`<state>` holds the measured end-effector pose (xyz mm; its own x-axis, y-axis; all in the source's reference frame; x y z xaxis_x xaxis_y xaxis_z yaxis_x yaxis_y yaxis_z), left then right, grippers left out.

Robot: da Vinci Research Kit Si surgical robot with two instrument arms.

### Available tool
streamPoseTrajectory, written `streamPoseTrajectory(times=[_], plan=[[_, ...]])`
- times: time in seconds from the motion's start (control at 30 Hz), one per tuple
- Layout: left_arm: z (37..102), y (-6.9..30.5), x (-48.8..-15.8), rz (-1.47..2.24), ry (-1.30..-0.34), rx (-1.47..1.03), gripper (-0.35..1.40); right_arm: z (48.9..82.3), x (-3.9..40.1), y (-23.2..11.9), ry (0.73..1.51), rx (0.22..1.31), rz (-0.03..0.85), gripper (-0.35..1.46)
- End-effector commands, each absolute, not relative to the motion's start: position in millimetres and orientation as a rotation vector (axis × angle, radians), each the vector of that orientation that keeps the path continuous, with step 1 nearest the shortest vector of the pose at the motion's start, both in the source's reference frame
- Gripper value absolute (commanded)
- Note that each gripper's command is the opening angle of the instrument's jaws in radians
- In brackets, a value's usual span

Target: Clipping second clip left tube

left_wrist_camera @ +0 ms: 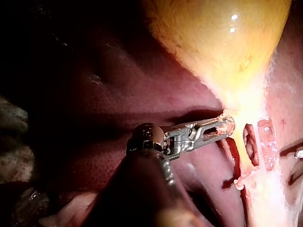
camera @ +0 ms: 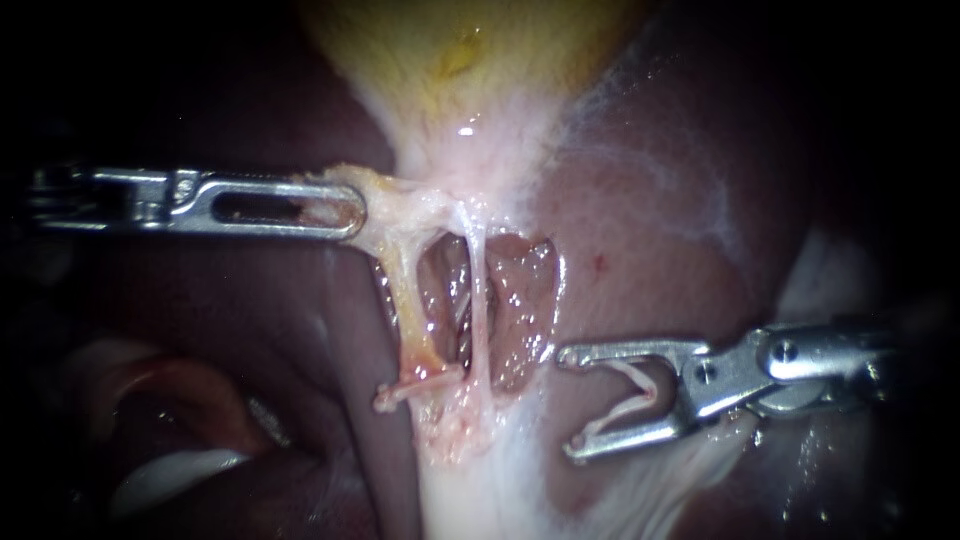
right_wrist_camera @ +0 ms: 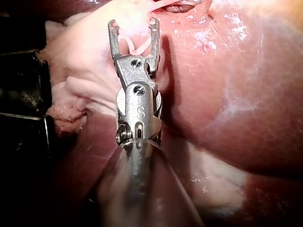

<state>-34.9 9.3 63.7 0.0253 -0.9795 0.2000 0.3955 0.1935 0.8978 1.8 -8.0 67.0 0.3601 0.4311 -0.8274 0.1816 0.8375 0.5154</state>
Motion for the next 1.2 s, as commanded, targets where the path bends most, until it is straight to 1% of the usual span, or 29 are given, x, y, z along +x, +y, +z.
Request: streamPoseTrajectory(times=[0.03, 0.17, 0.43, 0.67, 0.87, 1.2], plan=[[63.7, 9.3, -34.9, -1.238, -1.007, 0.758, -0.35, 66.9, 1.8, -8.0, 1.211, 0.592, 0.175, 0.48], [63.7, 9.3, -34.8, -1.238, -1.007, 0.758, -0.35, 67.0, 2.2, -7.8, 1.201, 0.612, 0.209, 0.47], [63.6, 9.2, -34.8, -1.238, -1.007, 0.758, -0.35, 67.6, 5.0, -7.0, 1.179, 0.643, 0.286, 0.48], [63.5, 9.2, -34.8, -1.239, -1.007, 0.757, -0.35, 68.7, 6.7, -6.1, 1.16, 0.649, 0.322, 0.48], [63.4, 9.1, -34.8, -1.24, -1.006, 0.757, -0.35, 69.9, 8.0, -5.6, 1.142, 0.668, 0.37, 0.48], [63.0, 8.9, -34.9, -1.242, -1.006, 0.755, -0.35, 71.5, 10.7, -5.5, 1.112, 0.68, 0.415, 0.48]])
